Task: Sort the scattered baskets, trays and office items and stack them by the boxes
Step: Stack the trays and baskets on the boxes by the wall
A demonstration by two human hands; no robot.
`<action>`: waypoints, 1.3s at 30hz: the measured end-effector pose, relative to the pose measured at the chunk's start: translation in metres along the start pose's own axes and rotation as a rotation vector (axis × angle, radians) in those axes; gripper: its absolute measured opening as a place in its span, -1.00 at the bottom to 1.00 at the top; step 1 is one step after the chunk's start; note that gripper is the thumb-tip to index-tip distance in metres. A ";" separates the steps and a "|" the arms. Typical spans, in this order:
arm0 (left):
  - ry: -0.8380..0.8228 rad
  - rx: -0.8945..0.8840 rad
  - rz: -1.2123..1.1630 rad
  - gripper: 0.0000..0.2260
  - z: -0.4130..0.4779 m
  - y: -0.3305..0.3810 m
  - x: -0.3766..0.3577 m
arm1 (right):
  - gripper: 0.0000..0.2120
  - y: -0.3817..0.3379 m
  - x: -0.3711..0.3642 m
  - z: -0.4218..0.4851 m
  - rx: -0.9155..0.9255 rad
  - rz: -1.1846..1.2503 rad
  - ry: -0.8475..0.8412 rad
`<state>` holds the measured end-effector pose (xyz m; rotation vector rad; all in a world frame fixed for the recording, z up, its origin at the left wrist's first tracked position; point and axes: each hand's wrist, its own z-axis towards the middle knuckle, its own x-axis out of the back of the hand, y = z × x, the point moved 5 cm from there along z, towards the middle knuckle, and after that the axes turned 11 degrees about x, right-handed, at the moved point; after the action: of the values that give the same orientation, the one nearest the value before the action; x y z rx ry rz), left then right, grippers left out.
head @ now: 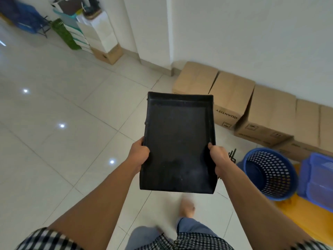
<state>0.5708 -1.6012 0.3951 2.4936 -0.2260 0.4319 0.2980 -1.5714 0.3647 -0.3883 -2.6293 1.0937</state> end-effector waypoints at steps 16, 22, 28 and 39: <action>-0.105 0.031 0.081 -0.69 0.170 0.099 0.054 | -0.68 -0.046 -0.125 0.116 -0.067 0.027 0.121; -0.118 0.043 0.170 -0.67 0.244 0.119 0.073 | -0.69 -0.033 -0.180 0.161 -0.105 -0.003 0.183; -0.107 0.113 0.155 -0.62 0.318 0.110 0.081 | -0.69 -0.013 -0.229 0.213 -0.160 -0.055 0.163; -0.060 0.291 0.089 -0.70 0.428 0.037 0.038 | -0.84 0.044 -0.251 0.321 -0.250 -0.319 0.114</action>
<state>0.7056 -1.8829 0.0977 2.7923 -0.3188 0.4539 0.4273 -1.8359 0.0797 -0.0697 -2.6125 0.6274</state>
